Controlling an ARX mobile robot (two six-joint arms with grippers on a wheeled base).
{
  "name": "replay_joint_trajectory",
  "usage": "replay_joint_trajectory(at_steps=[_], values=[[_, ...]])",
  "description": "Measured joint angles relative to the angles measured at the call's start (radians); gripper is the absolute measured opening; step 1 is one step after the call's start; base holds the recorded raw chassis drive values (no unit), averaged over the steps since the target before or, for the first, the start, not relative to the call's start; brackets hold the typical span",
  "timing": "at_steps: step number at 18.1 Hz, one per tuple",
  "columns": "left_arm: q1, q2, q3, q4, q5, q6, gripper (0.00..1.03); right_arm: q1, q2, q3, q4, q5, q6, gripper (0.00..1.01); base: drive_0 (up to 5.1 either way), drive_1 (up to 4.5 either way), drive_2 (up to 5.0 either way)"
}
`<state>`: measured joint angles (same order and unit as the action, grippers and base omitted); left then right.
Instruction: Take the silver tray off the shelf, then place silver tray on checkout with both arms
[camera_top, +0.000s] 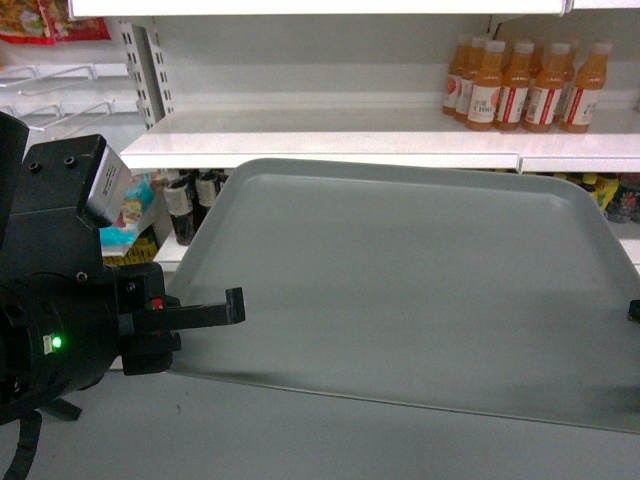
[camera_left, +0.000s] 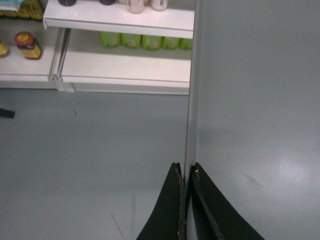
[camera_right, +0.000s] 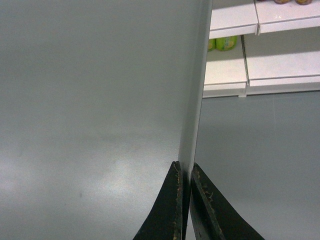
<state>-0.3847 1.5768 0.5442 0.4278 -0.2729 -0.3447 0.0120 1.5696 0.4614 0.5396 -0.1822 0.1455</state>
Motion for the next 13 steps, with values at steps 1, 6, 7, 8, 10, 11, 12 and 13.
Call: replay_joint_trajectory(at_steps=[1,6,7,8,10,11,12,13], values=[[0.0,0.0,0.0,-0.003,0.0,0.0,0.03,0.0,0.0,0.0,-0.001,0.0,0.0,0.03,0.1,-4.25,4.4],[0.0,0.001,0.0,-0.007,0.0,0.0,0.03,0.0,0.0,0.0,-0.007,0.0,0.0,0.03,0.1,-4.25,4.4],[0.0,0.0,0.0,-0.005,0.0,0.0,0.03,0.0,0.0,0.0,-0.002,-0.001,0.0,0.03,0.0,-4.28,4.4],[0.0,0.0,0.002,0.002,0.0,0.0,0.03,0.0,0.0,0.0,0.001,0.0,0.0,0.03,0.1,-4.27,4.4],[0.0,0.0,0.002,-0.011,-0.001,0.0,0.03,0.001,0.0,0.0,-0.007,0.0,0.0,0.03,0.1,-4.27,4.4],[0.0,0.0,0.002,0.0,0.0,0.0,0.03,0.0,0.0,0.0,-0.002,0.0,0.0,0.03,0.1,-4.21,4.4],[0.0,0.0,0.002,-0.001,0.0,0.0,0.03,0.0,0.0,0.0,0.0,0.0,0.0,0.03,0.1,-4.21,4.4],[0.0,0.001,0.002,-0.005,0.0,0.0,0.03,0.0,0.0,0.0,0.0,-0.001,0.0,0.03,0.1,-4.21,4.4]])
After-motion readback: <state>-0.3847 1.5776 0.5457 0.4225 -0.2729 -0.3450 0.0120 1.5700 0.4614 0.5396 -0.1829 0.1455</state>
